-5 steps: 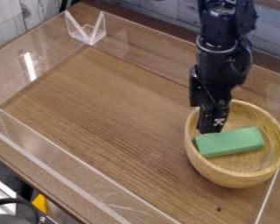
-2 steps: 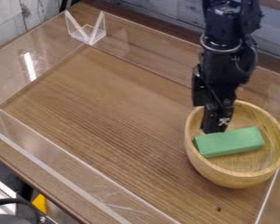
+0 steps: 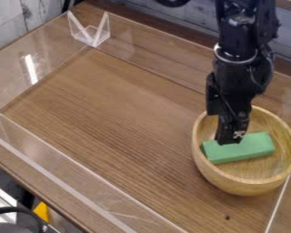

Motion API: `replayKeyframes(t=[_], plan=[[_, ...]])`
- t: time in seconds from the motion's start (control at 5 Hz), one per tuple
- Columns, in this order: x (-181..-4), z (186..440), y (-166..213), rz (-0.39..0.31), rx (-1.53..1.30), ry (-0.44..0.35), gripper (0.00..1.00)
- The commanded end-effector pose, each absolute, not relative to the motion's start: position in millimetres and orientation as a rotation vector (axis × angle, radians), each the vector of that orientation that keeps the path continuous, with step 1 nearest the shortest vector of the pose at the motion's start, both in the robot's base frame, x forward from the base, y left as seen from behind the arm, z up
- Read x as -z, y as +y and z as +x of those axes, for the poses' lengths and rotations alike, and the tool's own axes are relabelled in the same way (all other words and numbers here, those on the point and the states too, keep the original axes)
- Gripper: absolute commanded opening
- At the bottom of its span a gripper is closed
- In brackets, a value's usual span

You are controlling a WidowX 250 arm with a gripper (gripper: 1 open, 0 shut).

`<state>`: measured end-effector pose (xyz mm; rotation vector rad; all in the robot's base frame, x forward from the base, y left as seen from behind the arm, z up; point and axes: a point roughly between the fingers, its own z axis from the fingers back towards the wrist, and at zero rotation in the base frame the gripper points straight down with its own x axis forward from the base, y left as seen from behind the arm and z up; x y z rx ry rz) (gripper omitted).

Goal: Remove the green block from inside the brown bowl and put it on the table

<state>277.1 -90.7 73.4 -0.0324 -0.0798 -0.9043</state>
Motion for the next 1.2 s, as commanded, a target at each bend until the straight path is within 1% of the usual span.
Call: replayKeyframes(t=[0.0, 0.4, 0.6, 0.8, 1.0], plan=[[-67.8, 284, -94, -0.020, 0.899, -0.112, 1.00], [-53.1, 281, -104, -0.016, 0.918, -0.109, 1.00], [-45.2, 280, -110, -0.013, 0.862, -0.108, 1.00], [-44.0, 277, -115, -0.015, 0.803, -0.105, 0.00], [-52.1, 277, -113, -0.025, 0.841, -0.100, 0.00]])
